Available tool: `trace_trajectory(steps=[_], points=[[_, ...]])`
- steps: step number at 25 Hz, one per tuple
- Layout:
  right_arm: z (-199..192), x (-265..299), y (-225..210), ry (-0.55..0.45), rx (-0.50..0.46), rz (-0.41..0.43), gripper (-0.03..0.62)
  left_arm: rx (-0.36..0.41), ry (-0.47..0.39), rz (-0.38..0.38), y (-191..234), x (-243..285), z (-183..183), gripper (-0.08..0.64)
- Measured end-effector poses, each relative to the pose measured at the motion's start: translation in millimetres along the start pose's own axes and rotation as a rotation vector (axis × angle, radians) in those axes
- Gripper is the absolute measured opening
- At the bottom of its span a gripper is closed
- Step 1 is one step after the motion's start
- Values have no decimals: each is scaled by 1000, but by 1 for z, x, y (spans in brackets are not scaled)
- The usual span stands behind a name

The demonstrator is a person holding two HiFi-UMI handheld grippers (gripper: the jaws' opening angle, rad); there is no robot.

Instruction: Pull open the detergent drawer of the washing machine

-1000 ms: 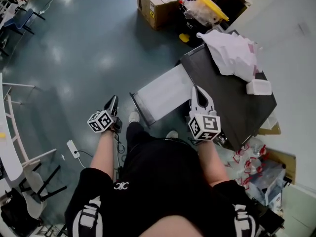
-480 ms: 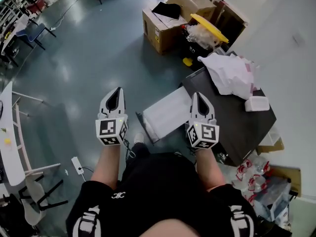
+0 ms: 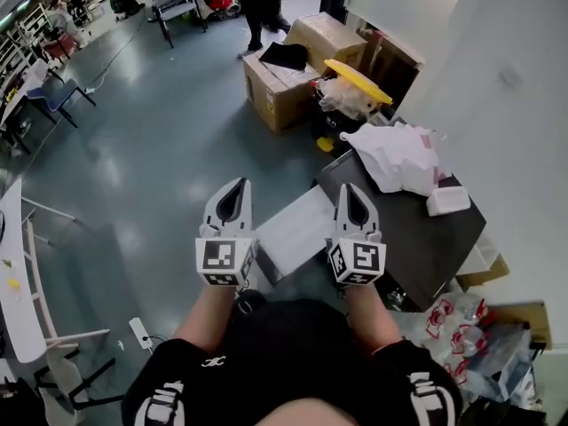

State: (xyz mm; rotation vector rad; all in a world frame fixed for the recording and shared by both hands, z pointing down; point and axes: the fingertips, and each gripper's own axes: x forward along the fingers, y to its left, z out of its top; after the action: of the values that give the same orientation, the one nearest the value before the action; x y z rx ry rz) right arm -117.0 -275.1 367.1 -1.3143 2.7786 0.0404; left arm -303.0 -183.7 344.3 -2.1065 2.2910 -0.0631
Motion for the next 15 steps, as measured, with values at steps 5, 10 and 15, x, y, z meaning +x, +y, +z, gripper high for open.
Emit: trace_trajectory(steps=[5, 10, 15], points=[[-2, -6, -3, 11, 3, -7, 2, -30, 4, -43, -11, 3, -3, 2], [-3, -11, 0, 14, 2, -4, 2, -30, 6, -51, -15, -3, -2, 2], [-7, -13, -5, 19, 14, -1, 2, -29, 6, -52, -21, -3, -3, 2]])
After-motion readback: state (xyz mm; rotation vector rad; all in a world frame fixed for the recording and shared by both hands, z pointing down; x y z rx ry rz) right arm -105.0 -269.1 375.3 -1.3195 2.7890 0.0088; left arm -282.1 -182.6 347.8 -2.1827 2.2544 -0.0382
